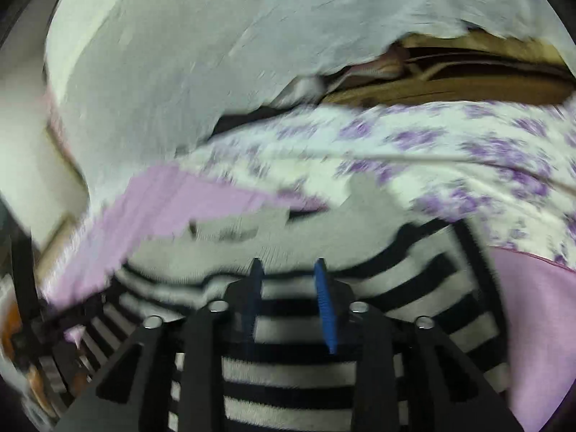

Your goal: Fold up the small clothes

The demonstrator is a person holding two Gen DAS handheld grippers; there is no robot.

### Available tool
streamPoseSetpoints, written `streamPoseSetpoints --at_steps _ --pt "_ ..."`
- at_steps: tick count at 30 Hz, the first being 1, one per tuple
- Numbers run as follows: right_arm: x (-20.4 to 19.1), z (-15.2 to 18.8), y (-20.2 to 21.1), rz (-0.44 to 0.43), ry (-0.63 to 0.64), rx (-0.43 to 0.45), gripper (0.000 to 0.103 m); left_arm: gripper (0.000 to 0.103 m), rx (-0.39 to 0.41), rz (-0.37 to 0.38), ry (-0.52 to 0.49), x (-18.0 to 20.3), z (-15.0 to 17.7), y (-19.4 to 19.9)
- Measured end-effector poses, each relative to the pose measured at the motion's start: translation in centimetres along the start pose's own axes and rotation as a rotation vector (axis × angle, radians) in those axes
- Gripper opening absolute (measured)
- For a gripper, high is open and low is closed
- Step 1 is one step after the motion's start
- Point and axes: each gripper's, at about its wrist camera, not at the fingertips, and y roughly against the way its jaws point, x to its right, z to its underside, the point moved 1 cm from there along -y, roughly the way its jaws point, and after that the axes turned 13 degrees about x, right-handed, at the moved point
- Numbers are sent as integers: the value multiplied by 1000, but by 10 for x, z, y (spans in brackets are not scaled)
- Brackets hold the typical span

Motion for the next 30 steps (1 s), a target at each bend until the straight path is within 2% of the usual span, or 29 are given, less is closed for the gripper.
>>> streamPoseSetpoints --at_steps 1,2,5,8,12,15,19,24,30 --pt "-1 9 -12 16 31 -58 39 98 -37 -42 -32 3 7 -12" --pt "-1 13 -15 16 41 -54 39 99 -64 -59 -51 7 13 -24" --pt "-4 11 -11 24 48 -22 39 99 -19 -95 -92 14 17 -16" --pt "-5 12 6 43 45 30 38 98 24 -82 -91 14 18 -2" --pt "-17 16 37 12 58 83 39 98 97 -34 -68 13 21 28" --pt "-25 32 50 8 83 56 44 98 90 -19 -78 14 28 36" --pt "-31 53 41 53 138 -22 55 98 55 -55 -134 19 40 31" --pt "-31 55 47 55 143 -2 59 99 66 -95 -180 25 46 33" --pt "-26 56 63 66 122 43 63 98 79 -92 -162 16 55 51"
